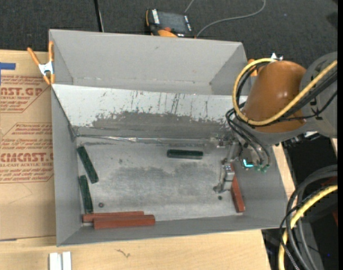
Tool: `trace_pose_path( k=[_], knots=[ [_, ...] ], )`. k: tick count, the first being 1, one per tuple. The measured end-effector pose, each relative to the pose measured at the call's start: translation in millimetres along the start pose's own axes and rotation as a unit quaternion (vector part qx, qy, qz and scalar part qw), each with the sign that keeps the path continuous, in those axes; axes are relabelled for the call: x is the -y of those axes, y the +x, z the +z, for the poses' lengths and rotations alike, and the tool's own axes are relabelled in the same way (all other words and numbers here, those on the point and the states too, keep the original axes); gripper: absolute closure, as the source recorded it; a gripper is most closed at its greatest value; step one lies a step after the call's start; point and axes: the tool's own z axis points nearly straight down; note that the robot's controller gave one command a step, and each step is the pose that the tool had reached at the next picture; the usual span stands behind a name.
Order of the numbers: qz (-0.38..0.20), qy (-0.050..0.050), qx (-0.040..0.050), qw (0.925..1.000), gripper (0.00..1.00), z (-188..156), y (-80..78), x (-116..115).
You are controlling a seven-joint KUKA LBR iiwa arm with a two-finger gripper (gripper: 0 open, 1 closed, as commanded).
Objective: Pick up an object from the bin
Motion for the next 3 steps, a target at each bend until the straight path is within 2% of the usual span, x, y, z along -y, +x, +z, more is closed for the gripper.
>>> trace_pose_path(
  k=[1,2,3],
  knots=[
    [-0.008,0.000,0.0024,1.0000,0.00,87.6,-64.4,-26.8],
    [-0.007,0.000,0.0039,1.0000,1.00,83.0,-64.9,-25.4],
    [-0.024,0.002,0.0082,0.9997,1.00,-40.6,-33.0,19.9]
  ],
)
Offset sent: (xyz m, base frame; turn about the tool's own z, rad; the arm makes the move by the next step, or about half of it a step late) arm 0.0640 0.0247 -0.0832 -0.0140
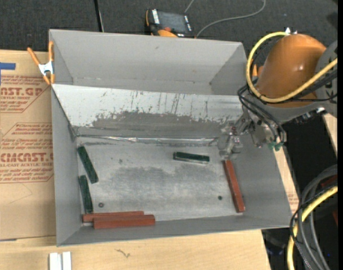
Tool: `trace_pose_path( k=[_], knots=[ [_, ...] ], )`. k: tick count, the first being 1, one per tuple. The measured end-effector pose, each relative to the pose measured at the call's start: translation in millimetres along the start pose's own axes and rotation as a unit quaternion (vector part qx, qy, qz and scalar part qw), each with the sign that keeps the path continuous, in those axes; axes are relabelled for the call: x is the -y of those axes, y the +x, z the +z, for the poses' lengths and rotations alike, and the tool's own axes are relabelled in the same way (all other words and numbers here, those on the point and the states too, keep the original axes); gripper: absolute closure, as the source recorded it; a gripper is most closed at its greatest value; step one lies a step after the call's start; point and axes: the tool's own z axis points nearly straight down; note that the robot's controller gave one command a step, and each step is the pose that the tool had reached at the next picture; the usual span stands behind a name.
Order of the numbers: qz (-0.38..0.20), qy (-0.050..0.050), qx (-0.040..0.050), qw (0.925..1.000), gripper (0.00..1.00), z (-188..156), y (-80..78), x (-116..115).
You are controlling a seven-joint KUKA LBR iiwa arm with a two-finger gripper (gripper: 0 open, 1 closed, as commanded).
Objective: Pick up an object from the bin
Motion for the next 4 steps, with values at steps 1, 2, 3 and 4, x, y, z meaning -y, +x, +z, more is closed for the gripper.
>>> trace_pose_path(
  k=[1,2,3,4],
  knots=[
    [-0.001,-0.002,-0.0035,1.0000,0.00,4.9,0.9,-2.2],
    [-0.003,-0.004,-0.0081,1.0000,0.00,122.0,1.0,-45.5],
    [-0.007,-0.002,-0.0035,1.0000,0.00,136.6,-23.6,-20.4],
    [-0.008,-0.002,-0.0044,1.0000,1.00,135.4,-23.1,-21.3]
  ],
)
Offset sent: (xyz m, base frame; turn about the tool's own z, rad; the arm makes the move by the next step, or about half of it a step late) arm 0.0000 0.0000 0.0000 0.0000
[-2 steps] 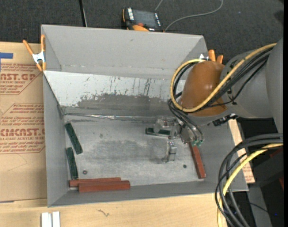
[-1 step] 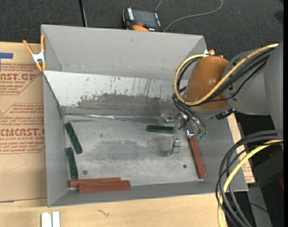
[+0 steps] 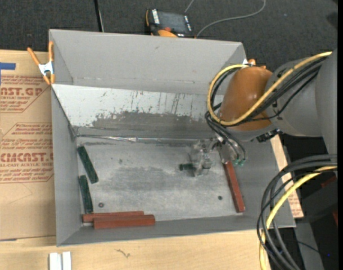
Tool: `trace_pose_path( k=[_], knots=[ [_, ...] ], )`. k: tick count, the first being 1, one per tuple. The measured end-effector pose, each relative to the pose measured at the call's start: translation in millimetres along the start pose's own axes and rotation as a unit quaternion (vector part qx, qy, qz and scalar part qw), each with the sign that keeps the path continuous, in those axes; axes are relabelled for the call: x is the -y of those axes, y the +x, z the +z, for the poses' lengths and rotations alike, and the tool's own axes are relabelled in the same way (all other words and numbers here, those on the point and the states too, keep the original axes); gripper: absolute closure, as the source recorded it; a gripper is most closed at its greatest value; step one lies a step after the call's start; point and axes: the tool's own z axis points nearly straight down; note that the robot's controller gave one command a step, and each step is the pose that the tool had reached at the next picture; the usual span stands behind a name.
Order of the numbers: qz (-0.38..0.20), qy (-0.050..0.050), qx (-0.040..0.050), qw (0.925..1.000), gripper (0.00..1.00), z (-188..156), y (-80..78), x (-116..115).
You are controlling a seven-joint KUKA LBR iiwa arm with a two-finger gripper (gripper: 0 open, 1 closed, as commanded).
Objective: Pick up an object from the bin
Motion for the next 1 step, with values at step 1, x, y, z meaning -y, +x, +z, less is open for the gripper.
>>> trace_pose_path(
  k=[1],
  knots=[
    [-0.009,0.001,0.0036,1.0000,1.00,-134.3,47.3,25.5]
  ],
)
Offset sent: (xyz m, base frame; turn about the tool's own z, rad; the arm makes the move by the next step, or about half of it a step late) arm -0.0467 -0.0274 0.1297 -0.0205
